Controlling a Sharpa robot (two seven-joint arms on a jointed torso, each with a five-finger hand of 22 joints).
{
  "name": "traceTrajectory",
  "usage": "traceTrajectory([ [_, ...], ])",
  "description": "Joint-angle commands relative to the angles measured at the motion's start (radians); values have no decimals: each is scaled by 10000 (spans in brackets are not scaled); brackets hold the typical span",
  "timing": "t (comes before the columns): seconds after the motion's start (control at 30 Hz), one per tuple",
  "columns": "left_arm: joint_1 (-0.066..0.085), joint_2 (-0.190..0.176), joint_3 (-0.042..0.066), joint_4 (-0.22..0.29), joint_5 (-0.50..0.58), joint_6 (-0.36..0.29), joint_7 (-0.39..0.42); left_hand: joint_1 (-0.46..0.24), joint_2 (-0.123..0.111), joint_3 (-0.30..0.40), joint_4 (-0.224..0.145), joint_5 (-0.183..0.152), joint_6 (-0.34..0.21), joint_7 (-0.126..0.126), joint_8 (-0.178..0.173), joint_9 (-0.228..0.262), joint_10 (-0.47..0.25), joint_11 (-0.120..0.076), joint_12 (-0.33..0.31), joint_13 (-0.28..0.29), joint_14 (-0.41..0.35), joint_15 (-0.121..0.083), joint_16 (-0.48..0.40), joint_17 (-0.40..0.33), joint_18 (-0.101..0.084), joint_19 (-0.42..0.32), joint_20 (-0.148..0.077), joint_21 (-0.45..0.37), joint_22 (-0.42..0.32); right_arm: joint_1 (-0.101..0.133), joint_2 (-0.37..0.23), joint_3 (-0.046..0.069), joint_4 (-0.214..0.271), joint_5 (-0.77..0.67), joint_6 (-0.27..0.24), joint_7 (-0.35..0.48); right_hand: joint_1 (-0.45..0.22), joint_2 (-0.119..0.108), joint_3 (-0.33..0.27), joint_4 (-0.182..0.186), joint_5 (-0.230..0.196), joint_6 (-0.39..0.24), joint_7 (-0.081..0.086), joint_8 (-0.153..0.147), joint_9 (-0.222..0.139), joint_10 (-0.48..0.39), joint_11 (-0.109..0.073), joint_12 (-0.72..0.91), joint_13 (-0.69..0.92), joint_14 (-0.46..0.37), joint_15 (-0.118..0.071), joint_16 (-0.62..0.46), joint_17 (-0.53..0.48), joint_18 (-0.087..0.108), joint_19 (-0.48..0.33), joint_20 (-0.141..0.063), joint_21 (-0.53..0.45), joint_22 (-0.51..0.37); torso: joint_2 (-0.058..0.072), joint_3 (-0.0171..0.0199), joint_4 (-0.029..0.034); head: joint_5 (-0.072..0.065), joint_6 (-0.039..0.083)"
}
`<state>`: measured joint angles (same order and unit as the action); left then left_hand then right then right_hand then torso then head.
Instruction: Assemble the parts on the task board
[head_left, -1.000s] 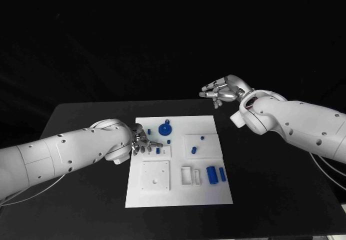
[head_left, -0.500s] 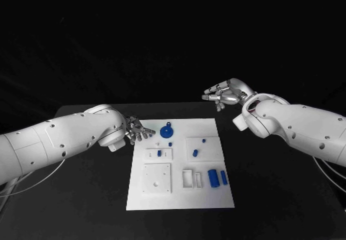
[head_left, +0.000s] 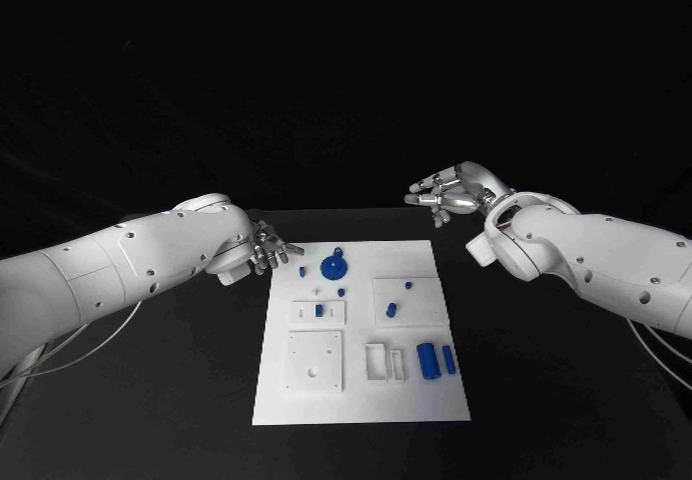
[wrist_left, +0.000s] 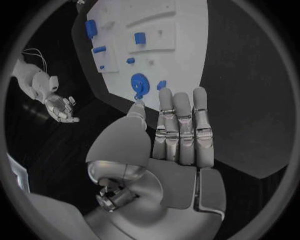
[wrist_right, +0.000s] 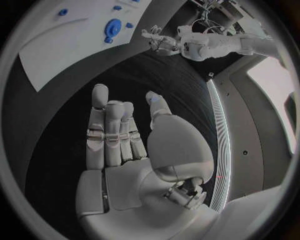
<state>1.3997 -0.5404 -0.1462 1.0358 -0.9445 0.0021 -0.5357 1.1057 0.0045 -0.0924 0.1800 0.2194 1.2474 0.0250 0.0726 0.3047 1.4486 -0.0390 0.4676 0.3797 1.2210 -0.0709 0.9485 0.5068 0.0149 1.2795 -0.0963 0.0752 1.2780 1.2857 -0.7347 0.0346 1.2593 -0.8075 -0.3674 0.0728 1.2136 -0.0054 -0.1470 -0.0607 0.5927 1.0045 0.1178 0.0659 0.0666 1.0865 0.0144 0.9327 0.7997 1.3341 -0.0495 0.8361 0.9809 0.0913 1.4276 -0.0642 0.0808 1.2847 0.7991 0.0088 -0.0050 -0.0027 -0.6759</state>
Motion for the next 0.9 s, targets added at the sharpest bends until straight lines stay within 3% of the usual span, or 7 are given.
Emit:
traceTrajectory([
  [0.03,18,227,10,-343,-456,738,33,5,-112,9,12,-6,-136,34,15,-54,-124,9,5,2,-116,15,-24,-5,-139,-66,58,-39,9,-6,25,4,-1,6,109,87,-91,14,-8,48,40,-120,5,-33,-12,-35,18,-25,-11,-73,24,12,-15,-40,-4,-10,-64,-12,2,-1,-4,16,-8],
  [0.23,3,725,8,-1098,-523,1200,94,-119,-282,130,-23,4,-408,75,101,416,-386,49,233,86,-329,64,155,-22,-119,-177,110,-37,22,-6,70,4,-5,12,101,97,-103,10,-11,62,28,-157,15,-34,-13,-30,24,-23,-13,-73,29,11,-17,-37,-4,-7,-64,-15,19,-8,-22,38,2],
  [0.37,-31,941,7,-1477,-543,1349,151,-171,-321,163,-37,85,-442,-11,323,1406,-457,13,357,110,-384,45,251,-55,-135,-200,100,-41,58,-6,90,4,-6,15,100,99,-101,8,-9,68,34,-184,20,-33,-13,-28,26,-22,-15,-71,31,13,-18,-34,-2,-4,-63,-15,39,-11,-55,61,23],
  [0.53,-103,1165,3,-1895,-549,1422,261,-242,-438,251,12,161,-943,-145,1190,4382,-756,-39,806,367,-553,37,554,46,-149,-245,98,-26,204,-6,106,4,0,17,97,99,-97,-1,-9,71,33,-207,28,-33,-13,-30,33,-21,-16,-72,34,15,-18,-31,-3,-1,-64,-17,64,-15,-73,58,43],
  [0.57,-117,1188,3,-1936,-546,1416,288,-259,-447,247,31,206,-1191,-169,1486,5188,-899,-36,980,434,-627,53,638,44,-141,-269,130,-30,270,-6,108,4,2,17,97,98,-97,-1,-9,71,33,-207,28,-33,-13,-30,33,-21,-16,-72,34,15,-18,-31,-3,-1,-64,-17,69,-18,-79,56,52],
  [0.63,-148,1241,2,-2015,-536,1415,350,-296,-461,298,123,244,-1769,-184,2341,6072,-1159,-56,1422,617,-814,85,952,126,-132,-327,200,-25,405,-6,115,4,5,17,95,97,-95,-6,-9,73,32,-228,32,-34,-14,-29,34,-20,-16,-73,35,15,-18,-29,-2,1,-63,-17,58,-15,-69,33,44],
  [0.9,-239,1415,-3,-2240,-505,1475,464,-308,-401,270,145,320,-1976,-224,2997,6319,-1344,-57,1761,578,-919,51,1177,10,-148,-328,121,-15,461,-6,136,4,14,18,94,93,-87,-12,-7,79,38,-271,41,-34,-13,-29,39,-18,-18,-72,39,16,-20,-25,-2,4,-63,-18,50,-19,-64,11,23],
])
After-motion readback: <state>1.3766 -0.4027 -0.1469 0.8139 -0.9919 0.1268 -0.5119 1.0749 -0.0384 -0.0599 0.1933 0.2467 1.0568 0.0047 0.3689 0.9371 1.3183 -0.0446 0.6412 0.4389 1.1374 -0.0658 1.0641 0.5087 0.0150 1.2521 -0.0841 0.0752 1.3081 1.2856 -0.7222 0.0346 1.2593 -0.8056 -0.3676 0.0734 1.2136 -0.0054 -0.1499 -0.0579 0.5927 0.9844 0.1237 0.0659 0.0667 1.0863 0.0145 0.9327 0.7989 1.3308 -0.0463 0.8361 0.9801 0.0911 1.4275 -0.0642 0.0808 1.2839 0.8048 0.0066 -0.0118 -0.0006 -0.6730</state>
